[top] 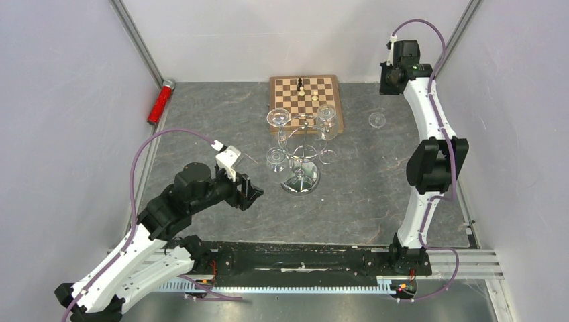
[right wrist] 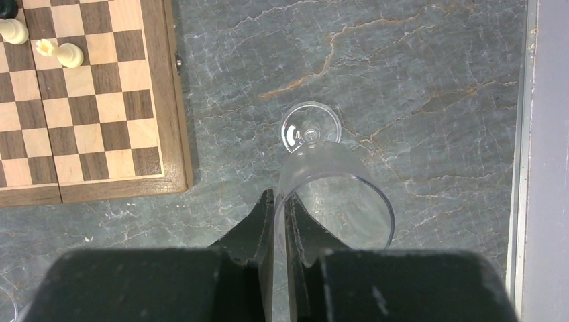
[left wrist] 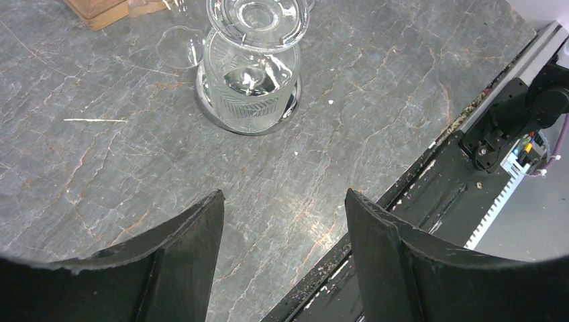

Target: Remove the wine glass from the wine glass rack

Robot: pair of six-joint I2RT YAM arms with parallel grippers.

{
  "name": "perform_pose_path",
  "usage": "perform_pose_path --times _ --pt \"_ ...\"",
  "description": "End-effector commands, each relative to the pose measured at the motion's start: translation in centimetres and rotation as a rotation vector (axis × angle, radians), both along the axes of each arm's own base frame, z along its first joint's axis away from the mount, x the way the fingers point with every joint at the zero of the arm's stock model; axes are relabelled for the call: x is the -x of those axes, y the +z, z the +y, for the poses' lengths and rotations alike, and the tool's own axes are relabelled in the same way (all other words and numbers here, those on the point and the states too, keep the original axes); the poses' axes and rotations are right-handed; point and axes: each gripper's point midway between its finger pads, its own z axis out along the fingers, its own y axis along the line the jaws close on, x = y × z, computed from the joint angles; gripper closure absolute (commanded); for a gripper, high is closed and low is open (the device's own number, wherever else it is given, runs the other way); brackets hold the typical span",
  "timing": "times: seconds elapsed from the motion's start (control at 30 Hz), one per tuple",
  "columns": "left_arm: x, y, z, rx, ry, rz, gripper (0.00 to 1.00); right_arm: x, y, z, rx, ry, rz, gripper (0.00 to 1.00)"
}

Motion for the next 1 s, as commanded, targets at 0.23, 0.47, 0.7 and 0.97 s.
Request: perform_pose_path --times 0.23,0.47,0.7,0.97 --pt "-0.5 0.5 -0.2 0.023 0.024 -0.004 0.27 -1.9 1.0 -0.5 0.012 -0.026 -0.061 0.71" --pt "-0.6 0.4 -0.2 0.018 0.025 -0.003 0.27 -2.6 2.3 -0.6 0.006 -0.04 -0.105 0.62" --pt "-0.6 0.4 -0.2 0.016 0.029 -0.003 0.27 -3.1 5.7 -0.5 -0.005 -0.042 -0.205 0.56" --pt "-0.7 0.4 -0.1 0.017 0.036 -0.004 0.27 -2.2 9.8 -0.7 -0.005 -0.055 -0.292 0.5"
